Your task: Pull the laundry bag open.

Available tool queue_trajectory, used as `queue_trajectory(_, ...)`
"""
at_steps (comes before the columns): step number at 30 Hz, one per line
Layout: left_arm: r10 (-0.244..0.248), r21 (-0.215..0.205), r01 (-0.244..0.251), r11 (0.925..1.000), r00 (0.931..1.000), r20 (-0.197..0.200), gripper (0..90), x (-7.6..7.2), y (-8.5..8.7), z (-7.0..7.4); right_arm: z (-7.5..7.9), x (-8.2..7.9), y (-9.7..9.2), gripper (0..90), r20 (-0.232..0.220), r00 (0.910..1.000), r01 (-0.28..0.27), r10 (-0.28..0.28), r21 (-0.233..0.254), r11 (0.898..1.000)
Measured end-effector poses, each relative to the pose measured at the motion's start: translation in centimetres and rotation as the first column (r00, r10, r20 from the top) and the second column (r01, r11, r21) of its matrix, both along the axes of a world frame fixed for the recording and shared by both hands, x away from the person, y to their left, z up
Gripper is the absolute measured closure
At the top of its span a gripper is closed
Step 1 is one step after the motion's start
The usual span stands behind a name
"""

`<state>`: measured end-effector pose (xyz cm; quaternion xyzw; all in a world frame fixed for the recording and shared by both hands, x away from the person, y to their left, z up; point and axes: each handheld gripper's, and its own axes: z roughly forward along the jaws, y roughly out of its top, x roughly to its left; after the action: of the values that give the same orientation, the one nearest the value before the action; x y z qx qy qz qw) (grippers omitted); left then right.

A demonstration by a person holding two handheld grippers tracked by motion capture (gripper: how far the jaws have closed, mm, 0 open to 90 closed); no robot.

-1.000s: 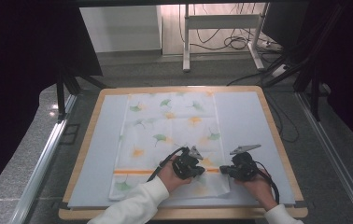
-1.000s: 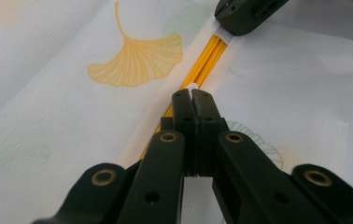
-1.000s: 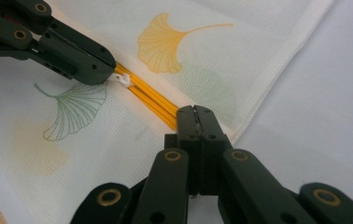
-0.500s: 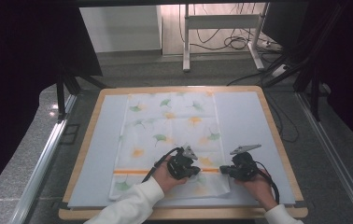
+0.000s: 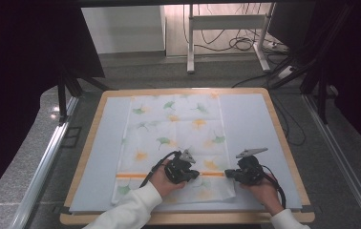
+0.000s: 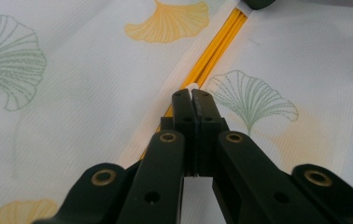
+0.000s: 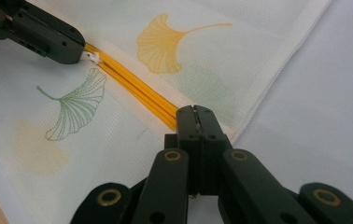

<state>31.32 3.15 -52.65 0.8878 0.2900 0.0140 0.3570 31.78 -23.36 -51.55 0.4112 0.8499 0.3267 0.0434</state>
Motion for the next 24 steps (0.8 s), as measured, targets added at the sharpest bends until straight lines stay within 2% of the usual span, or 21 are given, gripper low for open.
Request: queue_trajectory(24,0.012,-0.001,-0.012,0.9999,0.9999,-0.001,90.0,-0.2,2.3,-0.1,-0.1,-0.1,-0.1,90.0,0.001,1.0,0.002,-0.002,0.013,1.0)
